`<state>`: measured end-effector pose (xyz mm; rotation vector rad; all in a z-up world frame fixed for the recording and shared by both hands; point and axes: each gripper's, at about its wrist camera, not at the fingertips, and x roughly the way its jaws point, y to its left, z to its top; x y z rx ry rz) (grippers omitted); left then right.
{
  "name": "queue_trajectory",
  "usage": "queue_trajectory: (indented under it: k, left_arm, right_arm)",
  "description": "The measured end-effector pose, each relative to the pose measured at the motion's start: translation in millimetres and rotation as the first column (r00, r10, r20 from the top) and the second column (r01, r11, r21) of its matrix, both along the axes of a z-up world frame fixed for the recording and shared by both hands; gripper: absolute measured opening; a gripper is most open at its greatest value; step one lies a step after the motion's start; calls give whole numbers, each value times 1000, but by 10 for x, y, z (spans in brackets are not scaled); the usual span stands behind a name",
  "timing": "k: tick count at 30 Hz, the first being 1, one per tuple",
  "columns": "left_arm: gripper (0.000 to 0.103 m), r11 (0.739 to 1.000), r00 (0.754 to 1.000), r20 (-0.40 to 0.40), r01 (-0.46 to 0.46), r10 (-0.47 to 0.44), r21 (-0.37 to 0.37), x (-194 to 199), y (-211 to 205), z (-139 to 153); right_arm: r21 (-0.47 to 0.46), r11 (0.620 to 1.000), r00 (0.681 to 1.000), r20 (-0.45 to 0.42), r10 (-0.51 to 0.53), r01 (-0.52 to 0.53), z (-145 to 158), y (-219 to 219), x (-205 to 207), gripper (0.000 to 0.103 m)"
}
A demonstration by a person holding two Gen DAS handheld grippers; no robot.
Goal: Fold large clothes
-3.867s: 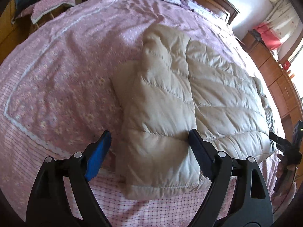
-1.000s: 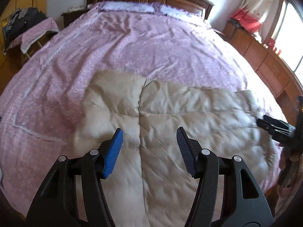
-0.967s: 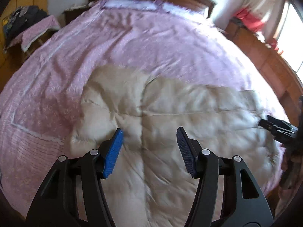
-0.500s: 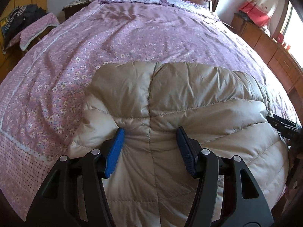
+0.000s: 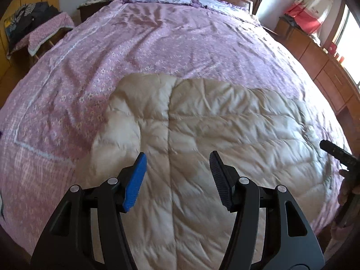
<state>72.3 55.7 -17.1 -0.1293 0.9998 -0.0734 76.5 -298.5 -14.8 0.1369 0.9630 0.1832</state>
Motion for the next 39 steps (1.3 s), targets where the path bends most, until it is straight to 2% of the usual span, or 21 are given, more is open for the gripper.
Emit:
queue_trajectory:
  k: [4,9,17,26,30,39]
  left_arm:
    - [58,1000,999,-26,19,-19,-11,-146,-73,63]
    - [58,999,999,-21,38,-38,2,-319,-194,162]
    - [58,994,994,-19,107,-108,-30,-558,-505,268]
    - [58,980,977,-75,197,-197,-16,-589,-870,100]
    - [58,976,973,-87,216,-214,21,-580,-972,23]
    - [59,973,963,-147,232,-227,16,-495,-1004,-197]
  right_arm:
    - [19,1000,999,-45,-17,18,-2,-139,-199,83]
    - [22,999,996,-78,-39,40,-28,-270,-435,83]
    - [61,997,993,-109,-38,45,-120,-387,-597,87]
    - [91,994,986,-162,-51,66,-322,-401,-595,87]
    - [118,990,981,-186,-49,72,-408,-434,-557,88]
    - [278,958,963,-269,10,68,-656,-470,-419,88]
